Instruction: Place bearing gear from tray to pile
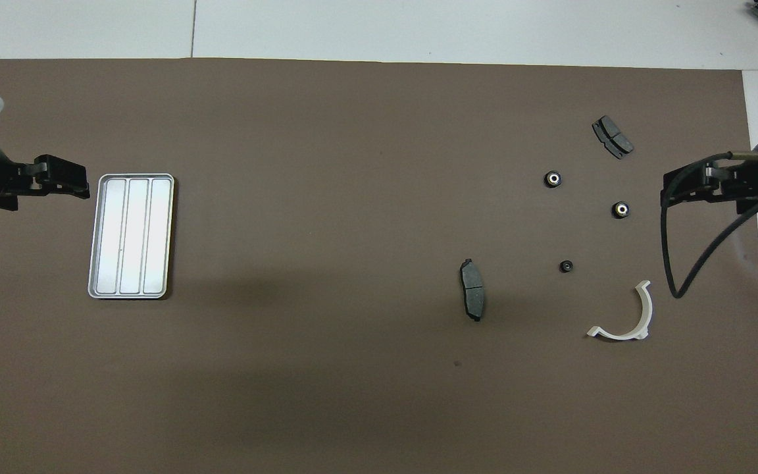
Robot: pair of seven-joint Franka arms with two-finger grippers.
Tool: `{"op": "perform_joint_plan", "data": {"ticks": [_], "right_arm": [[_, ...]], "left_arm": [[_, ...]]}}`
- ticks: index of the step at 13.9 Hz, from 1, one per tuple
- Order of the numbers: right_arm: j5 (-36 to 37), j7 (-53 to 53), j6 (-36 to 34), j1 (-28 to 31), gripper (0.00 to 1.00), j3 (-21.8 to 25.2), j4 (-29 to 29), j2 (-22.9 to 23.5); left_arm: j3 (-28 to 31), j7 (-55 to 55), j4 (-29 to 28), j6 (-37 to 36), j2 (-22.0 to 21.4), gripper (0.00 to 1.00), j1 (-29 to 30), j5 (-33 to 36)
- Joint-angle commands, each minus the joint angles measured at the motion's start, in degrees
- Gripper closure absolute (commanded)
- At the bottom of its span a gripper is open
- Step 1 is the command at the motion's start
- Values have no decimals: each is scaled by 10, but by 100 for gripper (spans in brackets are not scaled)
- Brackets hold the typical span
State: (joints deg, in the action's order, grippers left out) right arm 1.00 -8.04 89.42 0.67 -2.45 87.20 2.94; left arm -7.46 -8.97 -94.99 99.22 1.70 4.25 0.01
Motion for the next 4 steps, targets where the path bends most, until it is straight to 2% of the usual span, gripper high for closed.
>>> {"op": "perform_joint_plan", "data": {"ticks": [1, 4], "right_arm": [[-11, 9, 1, 3, 0, -2, 7, -5], [-11, 8, 1, 3, 0, -2, 5, -3]], "left_arm": [[-5, 0, -14, 7, -13, 0, 6, 10], [-5, 0, -14, 7, -13, 0, 6, 10]]}}
